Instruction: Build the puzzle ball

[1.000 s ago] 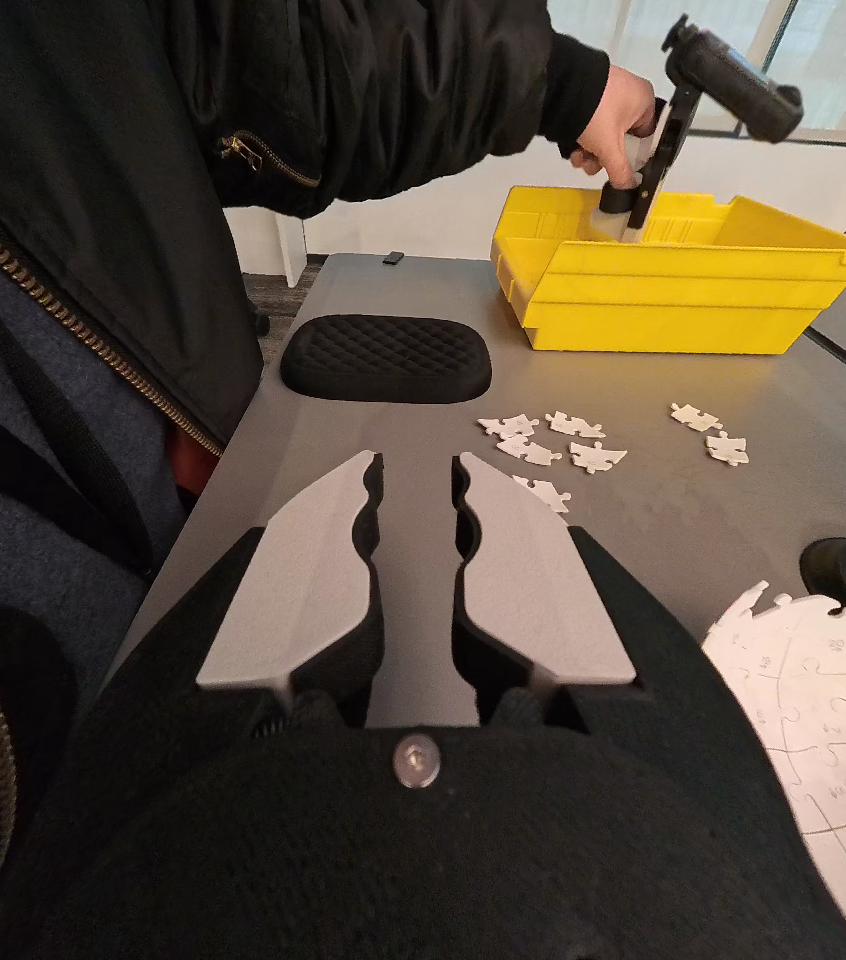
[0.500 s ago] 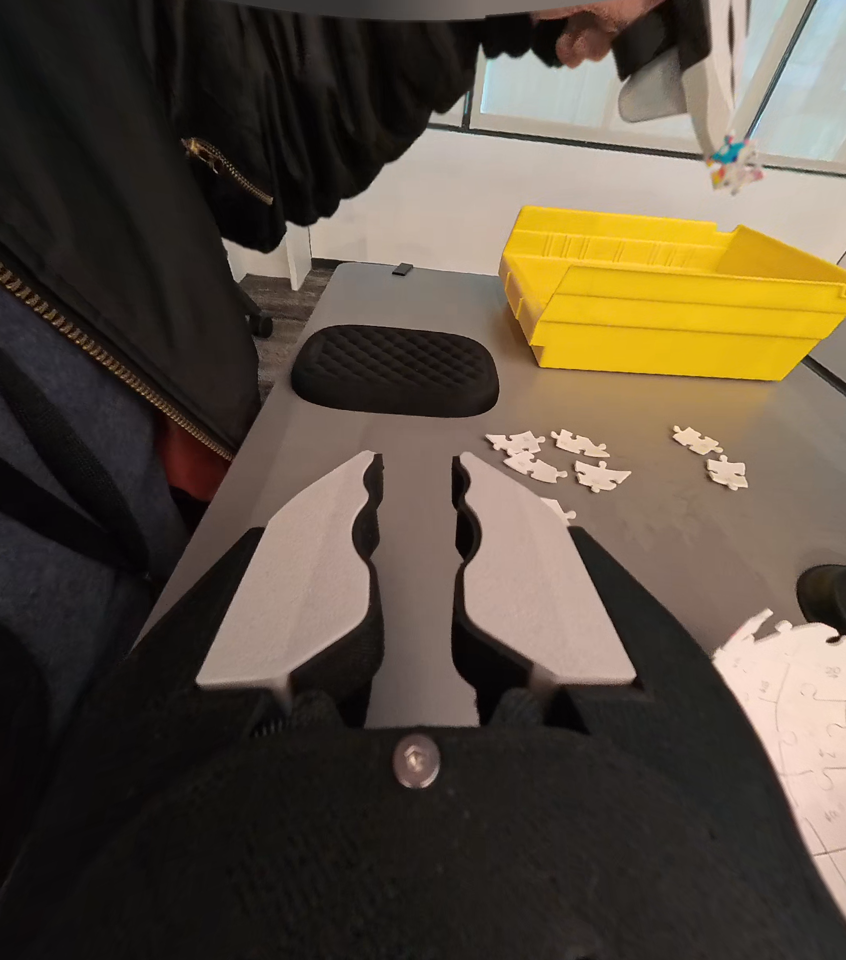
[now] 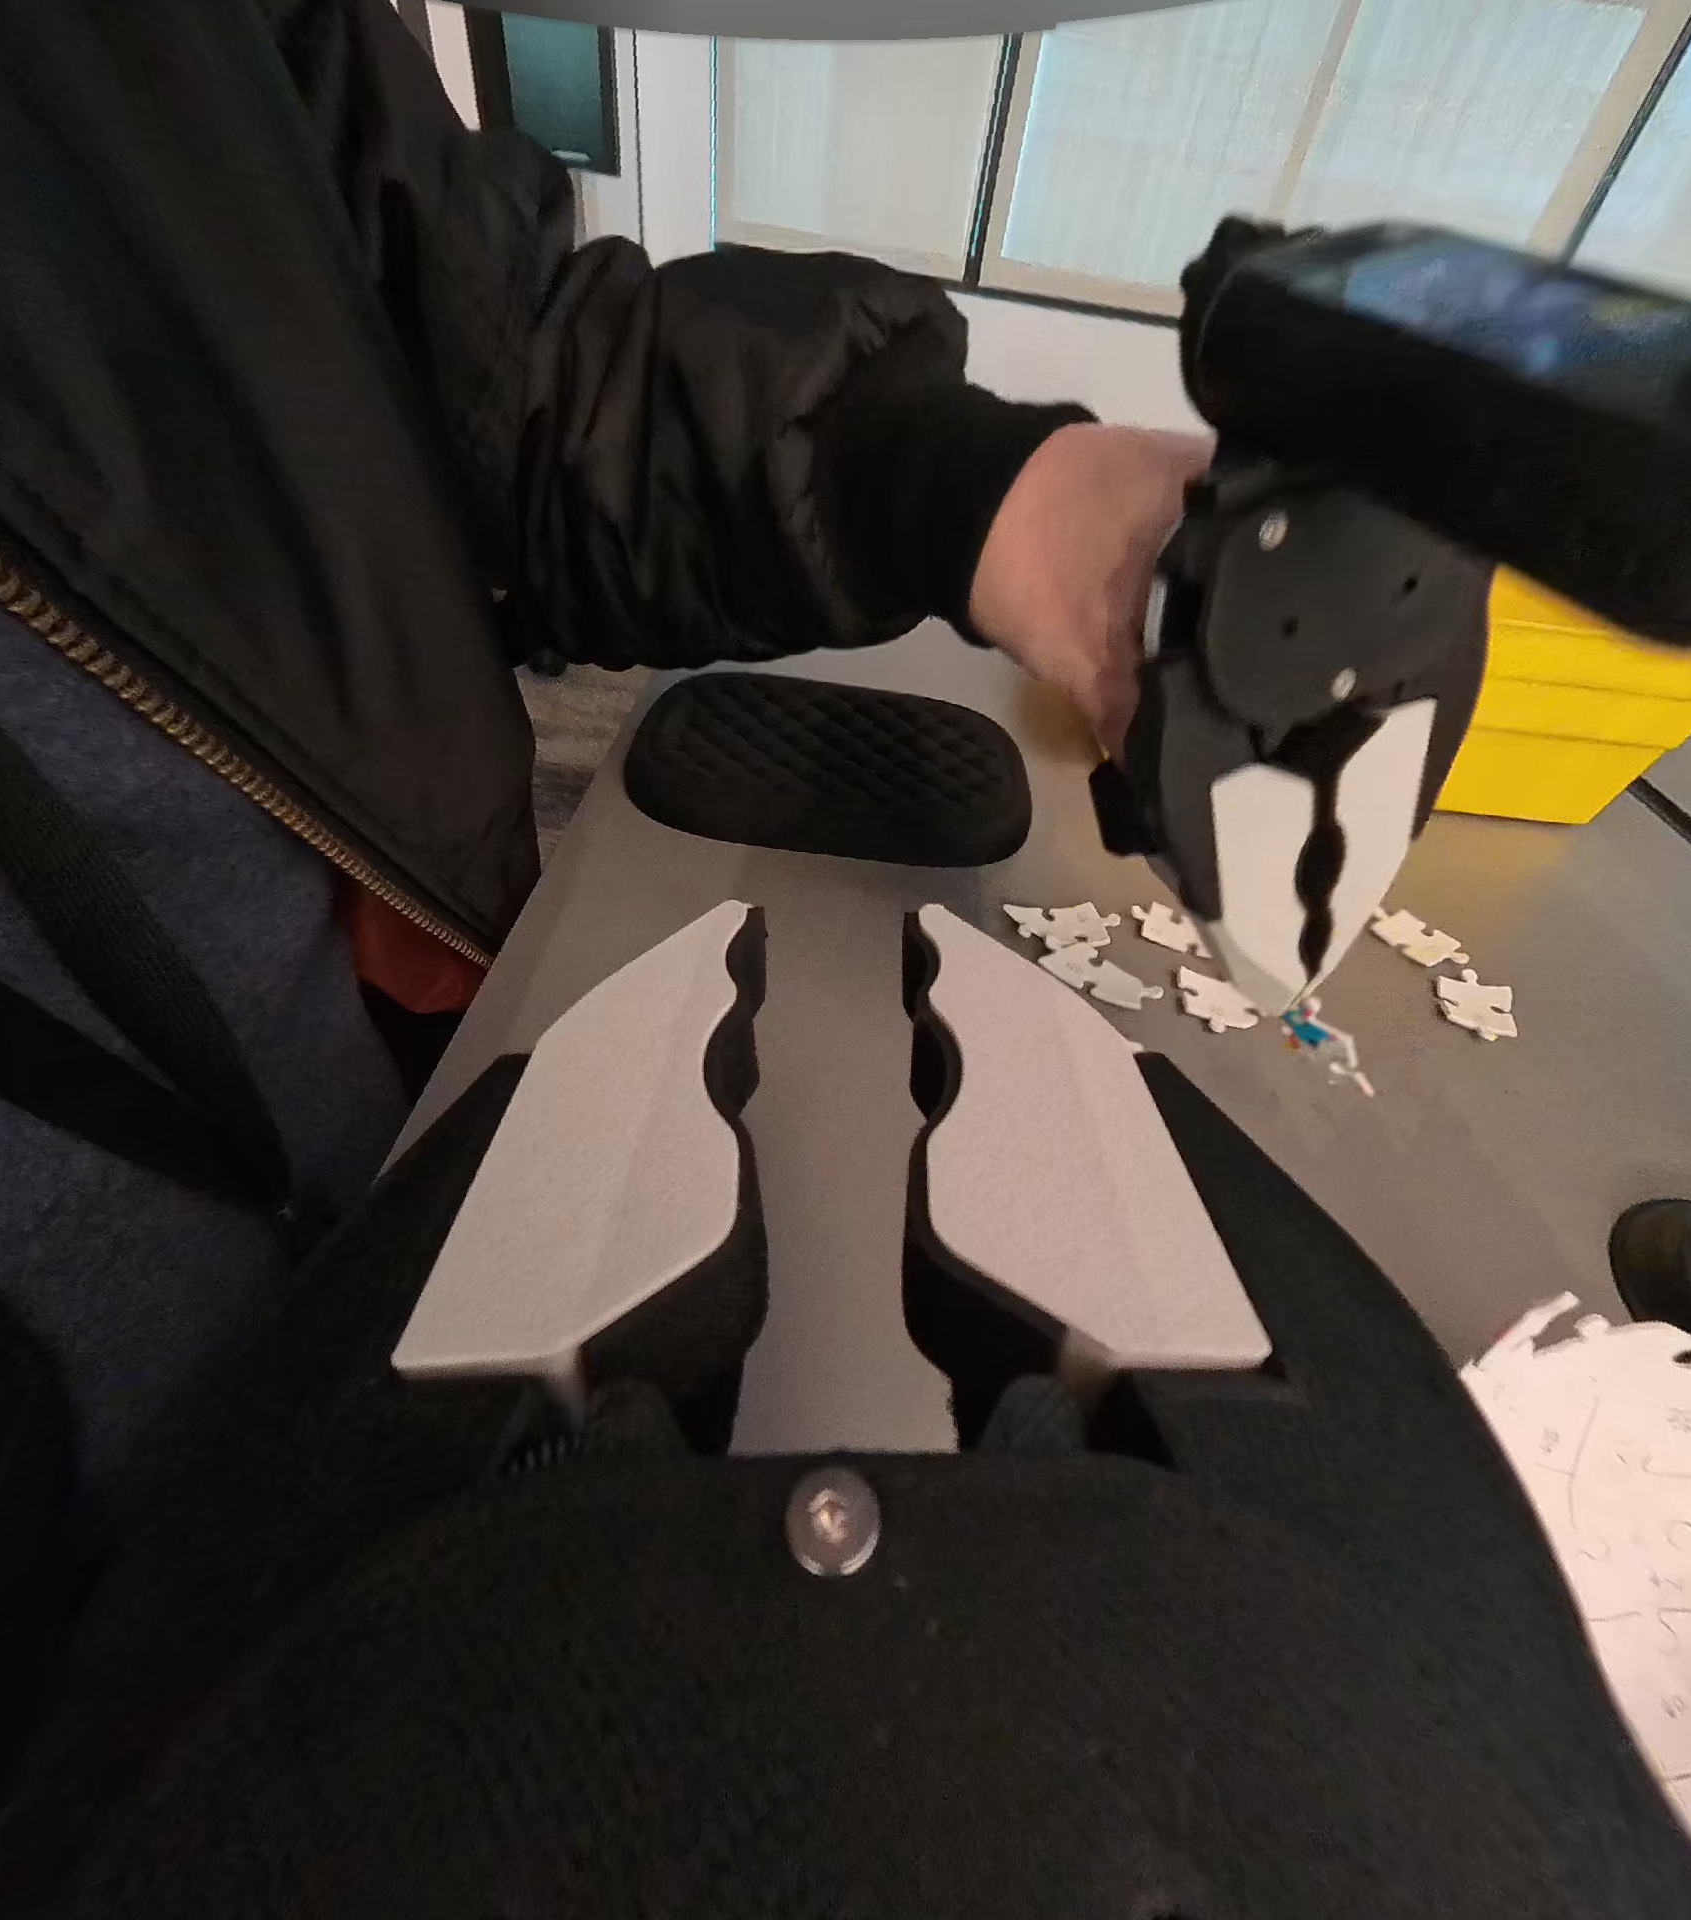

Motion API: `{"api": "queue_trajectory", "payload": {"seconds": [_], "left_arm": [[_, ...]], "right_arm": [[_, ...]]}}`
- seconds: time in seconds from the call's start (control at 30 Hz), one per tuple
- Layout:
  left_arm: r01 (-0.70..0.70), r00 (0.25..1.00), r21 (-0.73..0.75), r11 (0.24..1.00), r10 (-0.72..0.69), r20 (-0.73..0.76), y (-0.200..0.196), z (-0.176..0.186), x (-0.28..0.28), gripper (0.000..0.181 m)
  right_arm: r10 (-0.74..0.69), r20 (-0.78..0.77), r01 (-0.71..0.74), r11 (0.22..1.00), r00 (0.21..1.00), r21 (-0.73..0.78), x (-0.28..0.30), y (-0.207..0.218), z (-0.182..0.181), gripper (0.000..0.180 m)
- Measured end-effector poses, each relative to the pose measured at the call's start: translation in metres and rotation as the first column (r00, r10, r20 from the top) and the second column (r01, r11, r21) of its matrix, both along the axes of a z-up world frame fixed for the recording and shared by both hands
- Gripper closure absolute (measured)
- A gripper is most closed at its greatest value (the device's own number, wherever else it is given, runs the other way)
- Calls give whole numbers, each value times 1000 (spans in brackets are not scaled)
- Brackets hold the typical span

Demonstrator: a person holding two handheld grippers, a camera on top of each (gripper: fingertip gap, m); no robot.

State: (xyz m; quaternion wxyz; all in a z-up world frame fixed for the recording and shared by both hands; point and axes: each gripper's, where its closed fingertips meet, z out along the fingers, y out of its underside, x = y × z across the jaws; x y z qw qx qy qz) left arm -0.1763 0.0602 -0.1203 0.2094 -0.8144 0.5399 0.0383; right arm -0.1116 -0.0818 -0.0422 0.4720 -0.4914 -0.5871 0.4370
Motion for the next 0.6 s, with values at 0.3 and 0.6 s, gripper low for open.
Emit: {"api": "queue_trajectory", "payload": {"seconds": [0.3, 0.6], "left_arm": [[30, 995, 23, 999, -28, -93, -4, -21, -5, 178], [-69, 990, -69, 995, 77, 118, -4, 14, -17, 153]], "right_arm": [[5, -7, -5, 1000, 1000, 5, 1, -2, 3, 153], [-18, -8, 18, 1000, 1000, 0, 3, 3, 3, 153]]}}
